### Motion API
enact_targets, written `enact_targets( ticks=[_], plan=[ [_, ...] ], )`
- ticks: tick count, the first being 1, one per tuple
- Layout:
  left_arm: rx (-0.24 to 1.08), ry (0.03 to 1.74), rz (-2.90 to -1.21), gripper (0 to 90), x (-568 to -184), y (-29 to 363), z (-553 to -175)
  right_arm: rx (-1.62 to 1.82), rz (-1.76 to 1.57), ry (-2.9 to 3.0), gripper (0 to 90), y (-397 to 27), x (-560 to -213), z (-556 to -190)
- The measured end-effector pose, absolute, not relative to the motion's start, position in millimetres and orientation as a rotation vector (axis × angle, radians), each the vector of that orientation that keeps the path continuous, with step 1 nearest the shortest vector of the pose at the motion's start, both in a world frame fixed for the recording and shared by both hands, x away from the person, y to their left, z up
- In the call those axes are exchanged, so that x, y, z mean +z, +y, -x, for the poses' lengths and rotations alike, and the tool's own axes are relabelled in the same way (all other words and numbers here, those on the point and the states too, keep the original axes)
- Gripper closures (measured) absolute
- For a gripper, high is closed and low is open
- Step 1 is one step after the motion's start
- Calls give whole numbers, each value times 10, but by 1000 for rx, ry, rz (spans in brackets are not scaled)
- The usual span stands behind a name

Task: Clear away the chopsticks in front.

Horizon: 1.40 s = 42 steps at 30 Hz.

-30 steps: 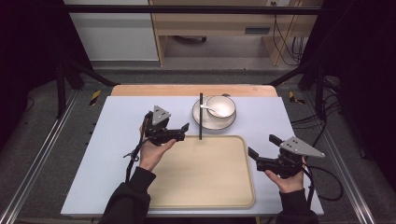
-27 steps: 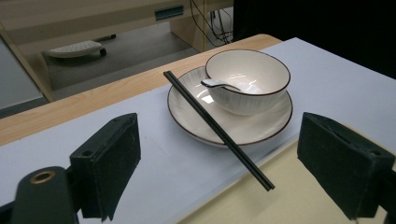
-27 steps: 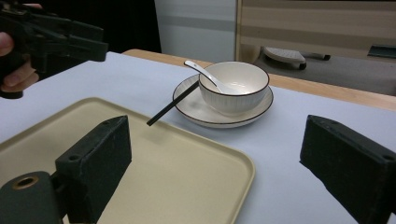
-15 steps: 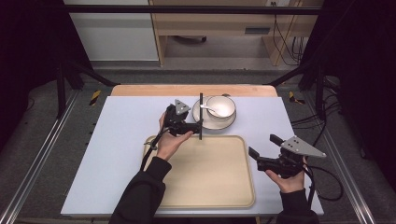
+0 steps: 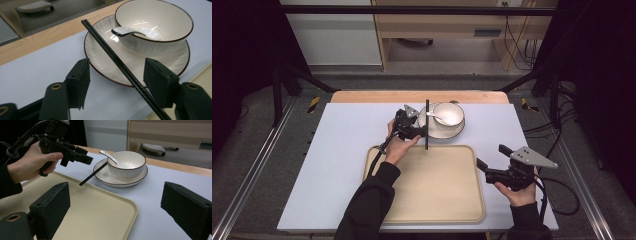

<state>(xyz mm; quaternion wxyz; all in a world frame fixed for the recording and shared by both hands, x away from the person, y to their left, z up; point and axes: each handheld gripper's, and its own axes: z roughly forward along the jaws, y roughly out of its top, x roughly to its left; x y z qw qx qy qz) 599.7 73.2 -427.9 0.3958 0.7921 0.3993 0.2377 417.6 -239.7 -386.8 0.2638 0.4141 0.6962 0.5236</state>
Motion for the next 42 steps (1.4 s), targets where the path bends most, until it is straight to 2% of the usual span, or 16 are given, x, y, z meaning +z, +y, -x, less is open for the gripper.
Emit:
enact_targets(
  ticks=[6, 13, 21, 32, 42],
  plan=[
    [595, 1005, -2057, 451, -4347, 698, -6115, 1414, -1118, 1887, 89, -2397, -3882, -4188],
    [560, 1035, -2035, 507, -4415, 673, -6204, 1415, -1118, 1891, 89, -2398, -3890, -4192],
    [515, 1019, -2009, 606, -4425, 661, -6212, 1407, -1121, 1904, 88, -2380, -3903, -4200],
    [474, 1030, -2019, 671, -4515, 619, -6244, 1407, -1118, 1907, 88, -2373, -3905, -4200],
    [459, 1024, -2020, 778, -4556, 617, -6262, 1405, -1118, 1909, 87, -2374, -3905, -4200]
  ],
)
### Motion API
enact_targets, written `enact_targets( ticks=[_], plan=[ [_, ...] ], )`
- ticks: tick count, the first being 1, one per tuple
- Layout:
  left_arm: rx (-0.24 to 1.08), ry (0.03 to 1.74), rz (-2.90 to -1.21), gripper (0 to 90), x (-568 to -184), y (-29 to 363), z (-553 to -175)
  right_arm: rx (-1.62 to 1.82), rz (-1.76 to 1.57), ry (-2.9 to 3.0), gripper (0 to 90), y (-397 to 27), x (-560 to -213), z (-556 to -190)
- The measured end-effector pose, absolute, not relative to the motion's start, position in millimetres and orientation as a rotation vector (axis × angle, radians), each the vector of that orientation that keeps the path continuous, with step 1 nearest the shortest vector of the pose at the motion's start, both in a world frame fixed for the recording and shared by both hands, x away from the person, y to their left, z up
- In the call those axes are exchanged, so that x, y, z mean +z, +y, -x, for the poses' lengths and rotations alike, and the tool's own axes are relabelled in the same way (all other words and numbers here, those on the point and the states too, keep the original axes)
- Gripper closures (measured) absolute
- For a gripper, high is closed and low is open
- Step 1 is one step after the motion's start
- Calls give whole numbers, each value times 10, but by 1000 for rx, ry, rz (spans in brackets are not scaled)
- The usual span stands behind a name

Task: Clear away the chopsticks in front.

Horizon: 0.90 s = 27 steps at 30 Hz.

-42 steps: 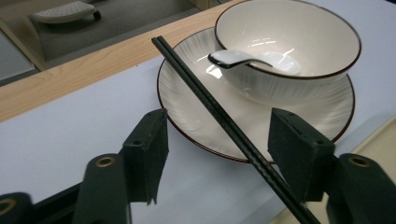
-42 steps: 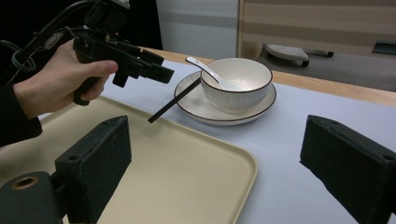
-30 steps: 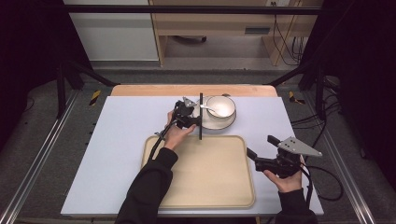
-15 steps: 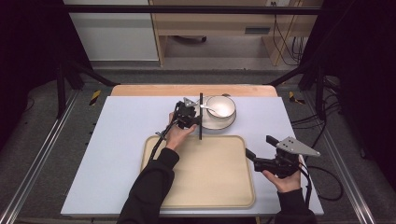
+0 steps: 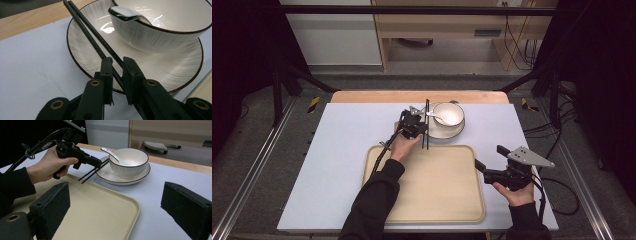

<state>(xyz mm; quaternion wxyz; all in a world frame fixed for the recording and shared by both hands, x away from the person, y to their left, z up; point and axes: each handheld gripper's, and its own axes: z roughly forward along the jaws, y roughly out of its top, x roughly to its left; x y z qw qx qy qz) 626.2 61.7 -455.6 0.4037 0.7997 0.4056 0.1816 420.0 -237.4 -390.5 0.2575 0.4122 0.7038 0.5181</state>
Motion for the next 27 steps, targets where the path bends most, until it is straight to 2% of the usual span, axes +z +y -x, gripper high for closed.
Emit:
enact_targets(
  ticks=[6, 8, 15, 27],
  plan=[
    [478, 1016, -2031, 803, -4551, 615, -6259, 1406, -1121, 1910, 87, -2374, -3904, -4198],
    [485, 1018, -2031, 766, -4544, 611, -6264, 1405, -1117, 1911, 87, -2372, -3905, -4200],
    [523, 1033, -2072, 730, -4506, 512, -6349, 1411, -1115, 1908, 87, -2368, -3910, -4204],
    [555, 1083, -2072, 792, -4561, 488, -6366, 1413, -1117, 1910, 86, -2374, -3912, -4205]
  ],
)
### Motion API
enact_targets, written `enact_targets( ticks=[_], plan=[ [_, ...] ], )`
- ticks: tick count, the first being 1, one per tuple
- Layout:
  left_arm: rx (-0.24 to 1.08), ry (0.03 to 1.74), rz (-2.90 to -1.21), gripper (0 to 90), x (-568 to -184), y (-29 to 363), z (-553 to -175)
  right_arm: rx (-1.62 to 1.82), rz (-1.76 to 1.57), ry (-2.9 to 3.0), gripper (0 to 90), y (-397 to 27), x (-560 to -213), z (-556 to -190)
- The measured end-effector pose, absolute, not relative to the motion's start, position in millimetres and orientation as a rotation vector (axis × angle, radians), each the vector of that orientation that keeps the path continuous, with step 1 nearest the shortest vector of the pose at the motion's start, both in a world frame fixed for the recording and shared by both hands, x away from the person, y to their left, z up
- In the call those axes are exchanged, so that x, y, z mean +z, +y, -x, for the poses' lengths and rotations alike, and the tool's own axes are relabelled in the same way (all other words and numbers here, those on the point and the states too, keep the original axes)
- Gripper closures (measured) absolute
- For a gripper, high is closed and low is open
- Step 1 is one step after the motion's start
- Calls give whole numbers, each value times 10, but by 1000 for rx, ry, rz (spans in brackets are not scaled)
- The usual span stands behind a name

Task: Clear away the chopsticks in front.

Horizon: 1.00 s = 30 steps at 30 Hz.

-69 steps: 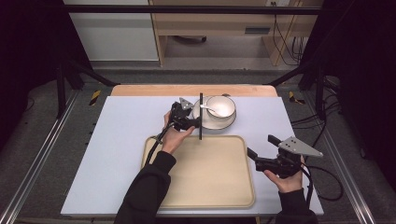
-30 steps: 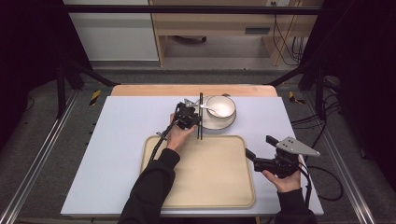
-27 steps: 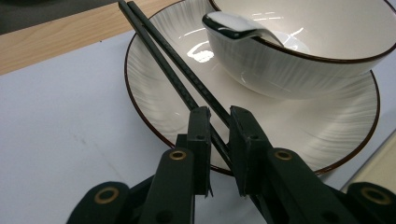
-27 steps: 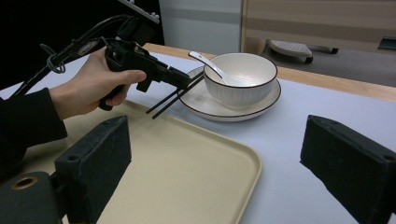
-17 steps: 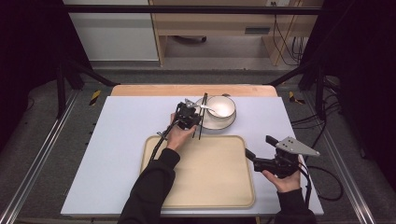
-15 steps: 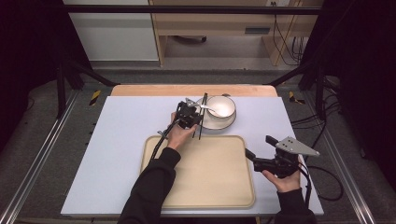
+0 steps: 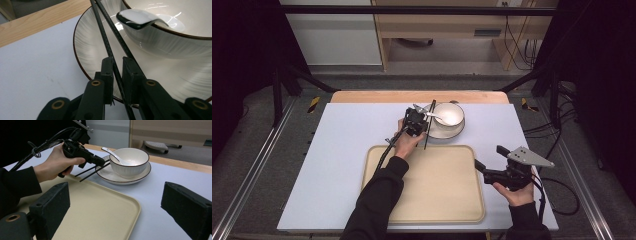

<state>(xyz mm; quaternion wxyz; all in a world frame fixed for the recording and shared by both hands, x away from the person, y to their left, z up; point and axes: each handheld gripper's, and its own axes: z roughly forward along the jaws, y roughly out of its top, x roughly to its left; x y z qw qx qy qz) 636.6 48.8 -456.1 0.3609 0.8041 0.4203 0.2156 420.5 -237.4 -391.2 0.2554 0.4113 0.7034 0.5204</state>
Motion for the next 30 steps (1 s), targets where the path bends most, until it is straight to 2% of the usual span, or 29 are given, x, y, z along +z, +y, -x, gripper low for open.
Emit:
enact_targets(
  ticks=[11, 22, 30],
  plan=[
    [573, 1127, -2041, 849, -4566, 525, -6372, 1410, -1117, 1913, 86, -2371, -3915, -4207],
    [567, 1136, -2002, 854, -4523, 612, -6350, 1409, -1113, 1913, 85, -2372, -3919, -4210],
    [590, 1154, -1993, 854, -4440, 819, -6263, 1409, -1123, 1910, 85, -2376, -3916, -4205]
  ],
)
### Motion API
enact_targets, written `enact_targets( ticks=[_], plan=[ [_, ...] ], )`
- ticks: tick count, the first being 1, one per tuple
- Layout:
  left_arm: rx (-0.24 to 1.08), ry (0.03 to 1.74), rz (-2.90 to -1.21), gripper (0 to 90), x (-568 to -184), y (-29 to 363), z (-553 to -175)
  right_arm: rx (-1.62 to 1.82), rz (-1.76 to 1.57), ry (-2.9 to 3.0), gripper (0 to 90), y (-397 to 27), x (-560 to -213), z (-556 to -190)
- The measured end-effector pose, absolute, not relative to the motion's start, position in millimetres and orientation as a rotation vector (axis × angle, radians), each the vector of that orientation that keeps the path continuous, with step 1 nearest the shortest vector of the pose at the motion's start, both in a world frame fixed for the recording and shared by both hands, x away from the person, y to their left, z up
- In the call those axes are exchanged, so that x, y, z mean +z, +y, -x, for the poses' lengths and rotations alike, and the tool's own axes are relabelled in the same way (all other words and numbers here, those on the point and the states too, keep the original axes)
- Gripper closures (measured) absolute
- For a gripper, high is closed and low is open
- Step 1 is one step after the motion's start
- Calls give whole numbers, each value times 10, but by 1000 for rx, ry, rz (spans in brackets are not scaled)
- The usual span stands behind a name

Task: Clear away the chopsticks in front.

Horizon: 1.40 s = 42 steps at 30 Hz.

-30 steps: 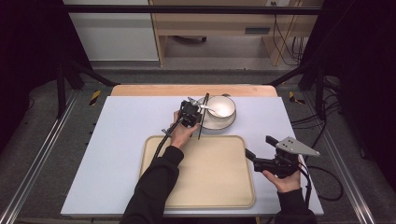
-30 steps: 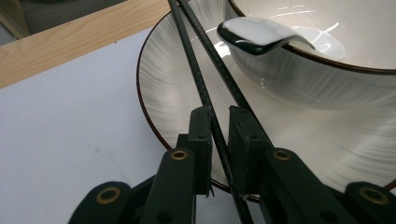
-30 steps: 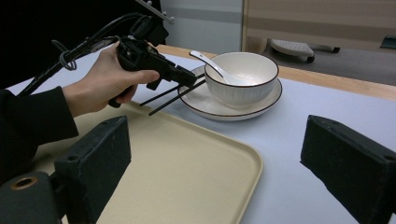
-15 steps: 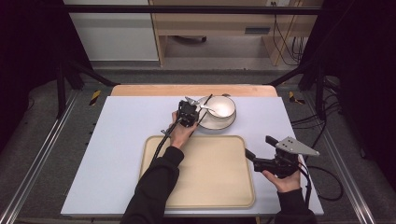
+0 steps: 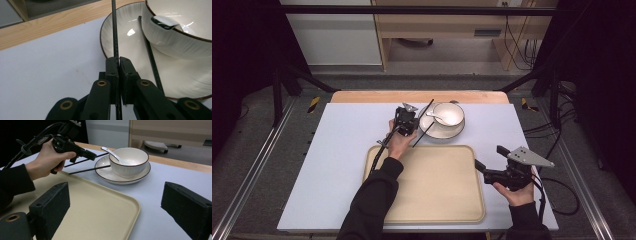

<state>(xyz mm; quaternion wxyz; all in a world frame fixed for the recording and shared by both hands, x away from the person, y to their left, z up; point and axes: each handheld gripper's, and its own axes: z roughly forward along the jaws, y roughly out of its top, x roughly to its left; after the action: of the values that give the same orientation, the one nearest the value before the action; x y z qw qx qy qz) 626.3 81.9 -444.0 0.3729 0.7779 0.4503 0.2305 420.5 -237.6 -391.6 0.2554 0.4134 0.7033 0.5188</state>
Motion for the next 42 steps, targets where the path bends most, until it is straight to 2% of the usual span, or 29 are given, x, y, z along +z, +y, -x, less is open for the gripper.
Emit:
enact_targets(
  ticks=[9, 17, 30, 35, 42],
  plan=[
    [618, 1227, -1926, 854, -4376, 1152, -5980, 1403, -1124, 1903, 83, -2391, -3916, -4203],
    [650, 1267, -1842, 854, -4305, 1397, -5535, 1401, -1129, 1900, 81, -2389, -3922, -4201],
    [703, 1300, -1727, 854, -4246, 1590, -4798, 1397, -1125, 1900, 80, -2378, -3923, -4190],
    [685, 1316, -1665, 854, -4298, 1637, -4528, 1394, -1116, 1912, 79, -2355, -3932, -4191],
    [731, 1337, -1634, 854, -4402, 1671, -4180, 1390, -1115, 1922, 78, -2335, -3945, -4194]
  ],
)
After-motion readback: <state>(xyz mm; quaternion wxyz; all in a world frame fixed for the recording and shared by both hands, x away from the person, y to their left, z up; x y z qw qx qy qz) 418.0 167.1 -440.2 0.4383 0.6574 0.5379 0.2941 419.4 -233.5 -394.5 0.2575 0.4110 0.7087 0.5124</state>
